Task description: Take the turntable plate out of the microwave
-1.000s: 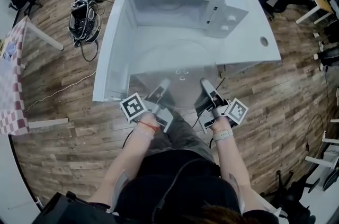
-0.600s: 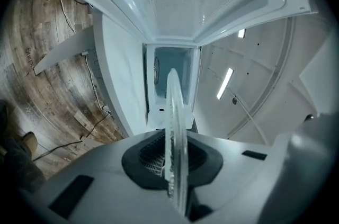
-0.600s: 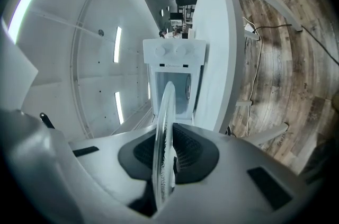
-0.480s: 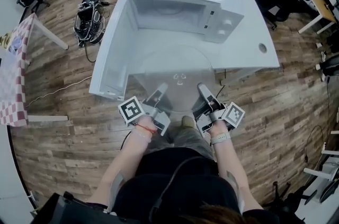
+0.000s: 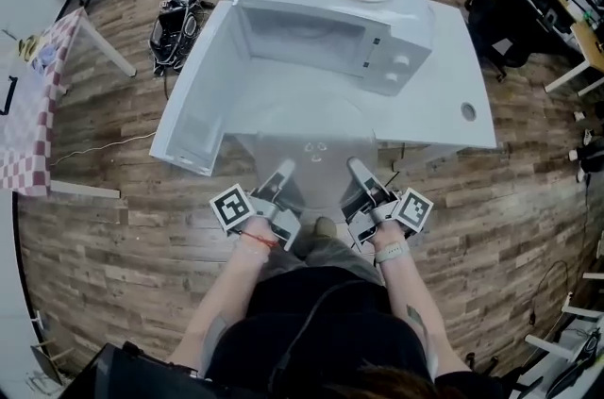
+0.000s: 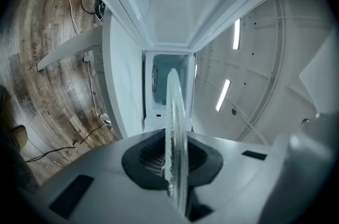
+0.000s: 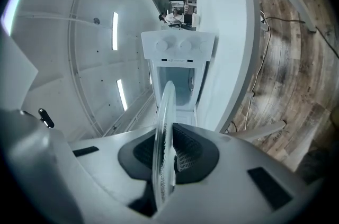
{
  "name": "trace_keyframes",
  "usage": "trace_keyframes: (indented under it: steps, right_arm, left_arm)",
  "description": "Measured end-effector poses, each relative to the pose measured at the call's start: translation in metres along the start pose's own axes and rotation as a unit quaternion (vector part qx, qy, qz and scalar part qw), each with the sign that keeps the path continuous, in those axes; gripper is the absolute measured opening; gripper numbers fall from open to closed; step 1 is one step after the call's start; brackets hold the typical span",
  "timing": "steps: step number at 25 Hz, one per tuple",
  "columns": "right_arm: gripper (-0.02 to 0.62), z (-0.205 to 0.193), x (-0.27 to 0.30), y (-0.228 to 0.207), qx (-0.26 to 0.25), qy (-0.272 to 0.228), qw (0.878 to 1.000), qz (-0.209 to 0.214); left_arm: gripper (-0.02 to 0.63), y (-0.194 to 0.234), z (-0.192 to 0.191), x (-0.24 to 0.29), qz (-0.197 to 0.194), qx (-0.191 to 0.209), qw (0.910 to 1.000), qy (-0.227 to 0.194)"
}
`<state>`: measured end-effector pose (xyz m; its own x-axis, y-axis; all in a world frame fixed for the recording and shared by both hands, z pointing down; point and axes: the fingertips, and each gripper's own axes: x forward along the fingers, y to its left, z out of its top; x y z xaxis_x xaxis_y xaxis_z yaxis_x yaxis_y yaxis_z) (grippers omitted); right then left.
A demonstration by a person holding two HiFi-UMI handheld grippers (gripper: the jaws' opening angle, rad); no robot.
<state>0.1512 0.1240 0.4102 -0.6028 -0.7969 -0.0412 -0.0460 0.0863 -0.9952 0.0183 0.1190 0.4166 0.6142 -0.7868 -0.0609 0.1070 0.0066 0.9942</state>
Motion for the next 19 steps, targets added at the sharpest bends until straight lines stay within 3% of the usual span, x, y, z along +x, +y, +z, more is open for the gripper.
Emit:
trace_keyframes:
  steps: [19]
  right_arm:
    - [0.04, 0.007, -0.002, -0.003, 0.017, 0.083, 0.996, 0.016]
  left_arm:
    - [0.032, 0.006, -0.018, -0.014, 0.005, -0.003, 0.9958, -0.091]
